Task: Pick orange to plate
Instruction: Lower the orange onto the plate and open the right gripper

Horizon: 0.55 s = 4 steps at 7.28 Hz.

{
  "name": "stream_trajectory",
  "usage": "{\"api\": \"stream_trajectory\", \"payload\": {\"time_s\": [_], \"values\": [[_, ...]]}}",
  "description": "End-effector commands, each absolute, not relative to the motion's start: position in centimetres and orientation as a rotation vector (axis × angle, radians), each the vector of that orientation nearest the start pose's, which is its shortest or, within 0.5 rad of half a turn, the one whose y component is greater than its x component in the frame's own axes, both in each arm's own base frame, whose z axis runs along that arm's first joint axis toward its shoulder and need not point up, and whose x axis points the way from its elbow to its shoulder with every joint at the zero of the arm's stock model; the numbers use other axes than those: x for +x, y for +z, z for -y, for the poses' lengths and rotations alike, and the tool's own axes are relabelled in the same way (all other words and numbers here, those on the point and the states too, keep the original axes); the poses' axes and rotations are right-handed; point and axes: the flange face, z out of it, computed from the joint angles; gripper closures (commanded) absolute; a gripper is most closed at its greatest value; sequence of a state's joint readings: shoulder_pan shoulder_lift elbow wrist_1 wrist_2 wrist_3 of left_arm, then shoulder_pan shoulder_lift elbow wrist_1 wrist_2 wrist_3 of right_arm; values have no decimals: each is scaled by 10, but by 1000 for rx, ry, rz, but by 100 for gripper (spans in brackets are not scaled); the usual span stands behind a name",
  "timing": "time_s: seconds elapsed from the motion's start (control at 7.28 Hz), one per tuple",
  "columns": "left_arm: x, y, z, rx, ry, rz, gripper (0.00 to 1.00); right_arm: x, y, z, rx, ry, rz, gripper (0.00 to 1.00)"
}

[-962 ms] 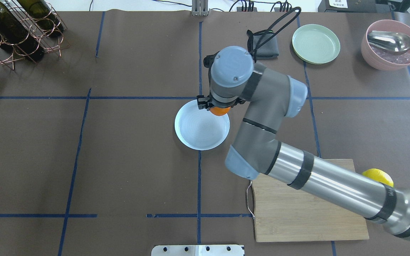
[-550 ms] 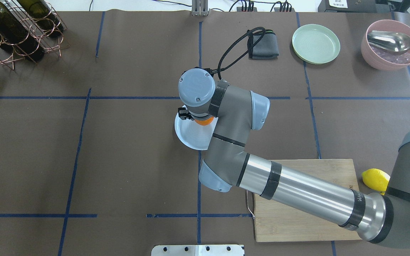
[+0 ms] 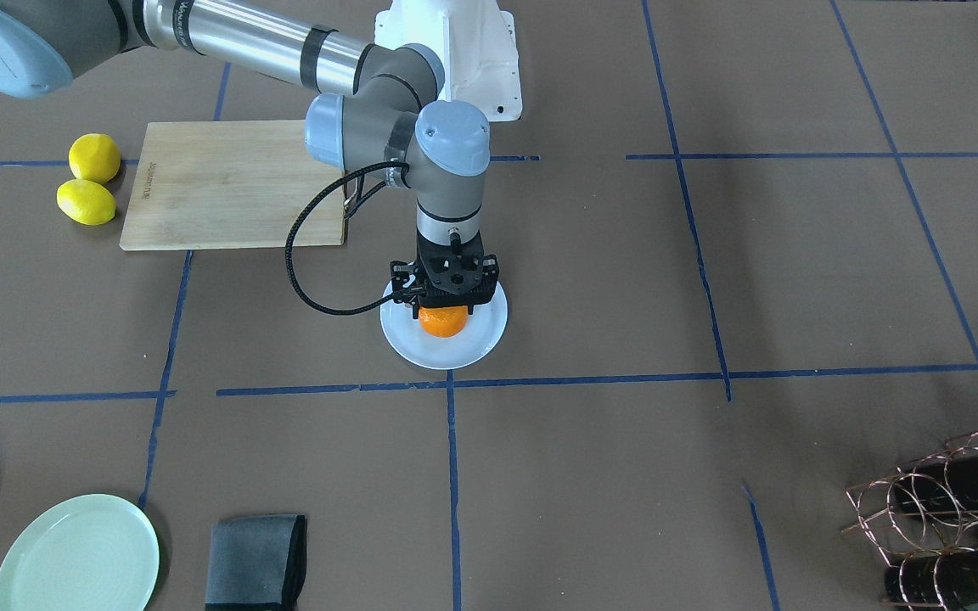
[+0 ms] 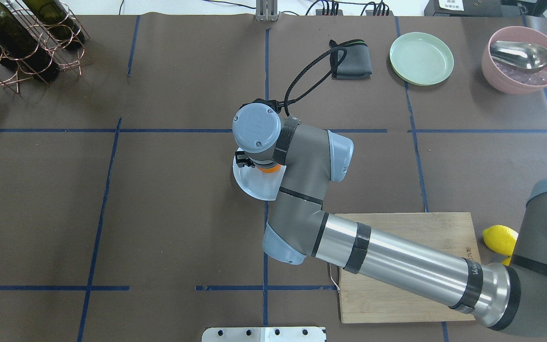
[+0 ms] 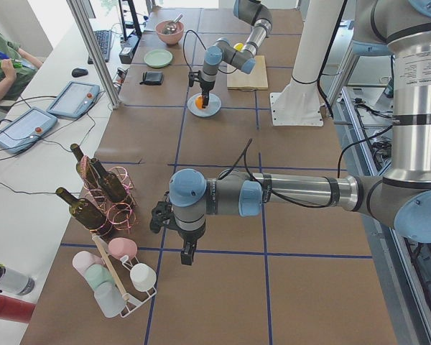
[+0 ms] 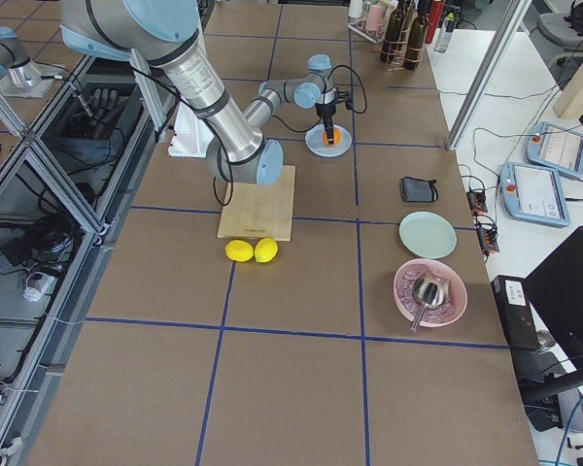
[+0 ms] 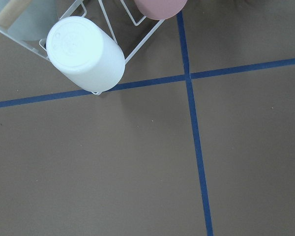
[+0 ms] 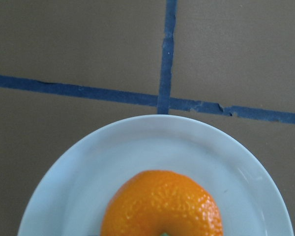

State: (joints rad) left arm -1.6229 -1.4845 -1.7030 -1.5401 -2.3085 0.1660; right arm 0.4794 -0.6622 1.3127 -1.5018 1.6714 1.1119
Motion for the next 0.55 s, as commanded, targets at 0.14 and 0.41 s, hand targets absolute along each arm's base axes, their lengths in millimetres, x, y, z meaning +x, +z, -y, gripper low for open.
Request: {"api": "stream_trajectory", "payload": {"time_s": [0.14,0.41], "values": [[-90,641,451,93,113,-732,0,-573,170,518,224,-22,770,0],[-89,639,452,96,116,-732,0,-444,182,554,227,-137,776,0]]}}
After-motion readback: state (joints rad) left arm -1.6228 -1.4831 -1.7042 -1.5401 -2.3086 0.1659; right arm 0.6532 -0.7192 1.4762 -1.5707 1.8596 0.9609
